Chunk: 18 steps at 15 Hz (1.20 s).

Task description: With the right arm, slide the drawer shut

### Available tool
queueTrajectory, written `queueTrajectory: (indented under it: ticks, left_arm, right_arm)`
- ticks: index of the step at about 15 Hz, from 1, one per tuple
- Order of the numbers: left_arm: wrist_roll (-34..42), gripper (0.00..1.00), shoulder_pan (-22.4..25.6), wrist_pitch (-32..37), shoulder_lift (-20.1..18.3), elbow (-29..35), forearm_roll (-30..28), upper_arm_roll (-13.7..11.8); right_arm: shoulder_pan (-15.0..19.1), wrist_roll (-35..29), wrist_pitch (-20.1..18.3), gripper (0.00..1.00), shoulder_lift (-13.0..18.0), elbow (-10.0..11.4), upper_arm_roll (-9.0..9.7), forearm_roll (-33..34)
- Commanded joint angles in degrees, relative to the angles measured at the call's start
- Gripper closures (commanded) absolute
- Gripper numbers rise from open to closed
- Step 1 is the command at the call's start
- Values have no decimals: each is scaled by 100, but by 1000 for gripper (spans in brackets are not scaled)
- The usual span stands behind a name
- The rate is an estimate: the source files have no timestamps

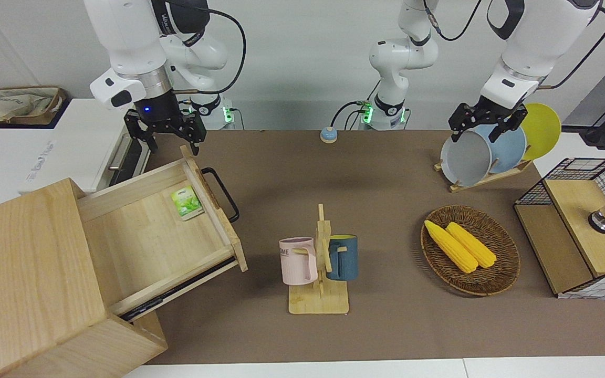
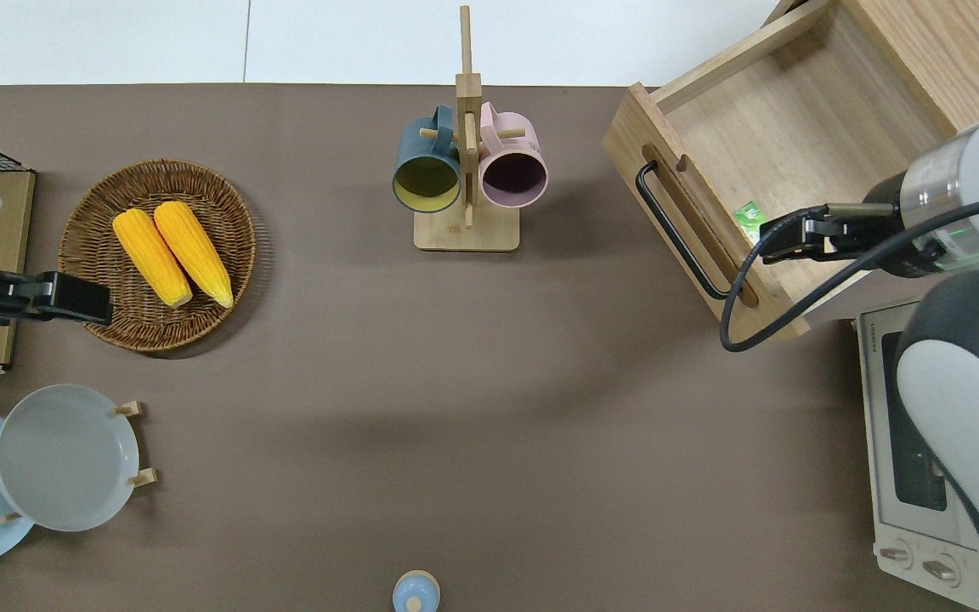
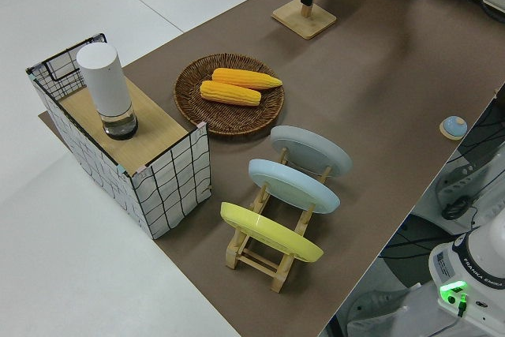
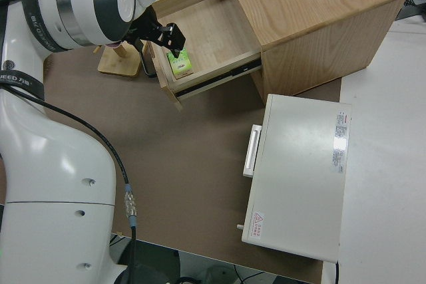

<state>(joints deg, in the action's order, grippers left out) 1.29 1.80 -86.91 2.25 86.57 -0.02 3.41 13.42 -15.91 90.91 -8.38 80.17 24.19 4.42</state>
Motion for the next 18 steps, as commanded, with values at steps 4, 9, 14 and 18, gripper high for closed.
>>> queueTrajectory:
  ticks: [4, 9, 14, 18]
  left_arm:
    - [56, 7, 22, 113, 65, -140, 98, 37]
    - [56, 7, 22, 113, 65, -149, 98, 37]
    - [56, 5, 22, 113, 65, -149, 98, 37]
    - [56, 7, 22, 113, 65, -140, 98, 37]
  right_arm:
    - [91, 168, 58, 11, 47, 60, 68, -116]
    - [99, 176, 50, 17, 39, 51, 68, -108]
    - [108, 281, 41, 588, 39, 51, 68, -108]
    - [108, 361, 32, 1000, 39, 51, 77, -99]
